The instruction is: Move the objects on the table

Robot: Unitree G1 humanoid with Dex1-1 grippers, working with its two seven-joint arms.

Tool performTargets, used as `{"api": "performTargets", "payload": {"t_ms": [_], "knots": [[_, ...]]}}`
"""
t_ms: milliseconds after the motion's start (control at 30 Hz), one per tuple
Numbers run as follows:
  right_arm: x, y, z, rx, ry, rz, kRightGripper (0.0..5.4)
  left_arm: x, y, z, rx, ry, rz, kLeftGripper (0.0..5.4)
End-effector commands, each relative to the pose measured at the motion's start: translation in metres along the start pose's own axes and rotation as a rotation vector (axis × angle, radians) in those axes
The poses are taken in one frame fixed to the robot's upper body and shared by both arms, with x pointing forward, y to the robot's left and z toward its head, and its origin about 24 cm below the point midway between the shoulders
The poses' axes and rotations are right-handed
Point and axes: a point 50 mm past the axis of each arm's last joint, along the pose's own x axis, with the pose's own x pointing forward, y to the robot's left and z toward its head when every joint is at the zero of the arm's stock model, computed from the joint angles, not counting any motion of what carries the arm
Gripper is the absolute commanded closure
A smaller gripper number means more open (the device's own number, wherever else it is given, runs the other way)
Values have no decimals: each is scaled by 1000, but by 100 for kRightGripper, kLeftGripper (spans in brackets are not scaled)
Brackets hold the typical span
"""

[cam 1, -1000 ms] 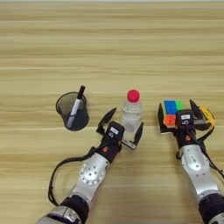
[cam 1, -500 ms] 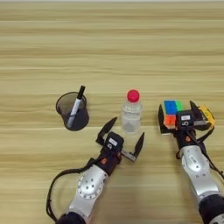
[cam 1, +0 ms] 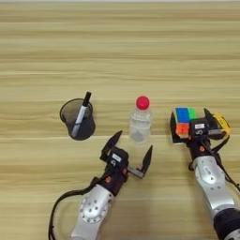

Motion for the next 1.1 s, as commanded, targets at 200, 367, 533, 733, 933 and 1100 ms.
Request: {"api": "performTargets", "payload": {"t_ms": [200, 367, 533, 733, 933, 1100], "knots": [[3, -4, 0, 0, 3, -6, 0, -7, 12, -1, -24, 5, 108, 1], [4, -6, 0, -1, 4, -8, 0, -16, 23, -4, -19, 18, 164, 1], [4, -4, 0, -2, 6, -5, 0, -18, 33, -6, -4, 36, 213, 1], [5, -5, 0, -4, 4, -3, 0, -19, 44, -8, -2, 39, 301, 1], [-1, -2, 0, 0, -3, 9, 0, -12, 41, -8, -8, 24, 329, 1], [-14, -1, 2, 2, -13, 47, 0, -9, 40, -6, 3, 6, 348, 1]]}}
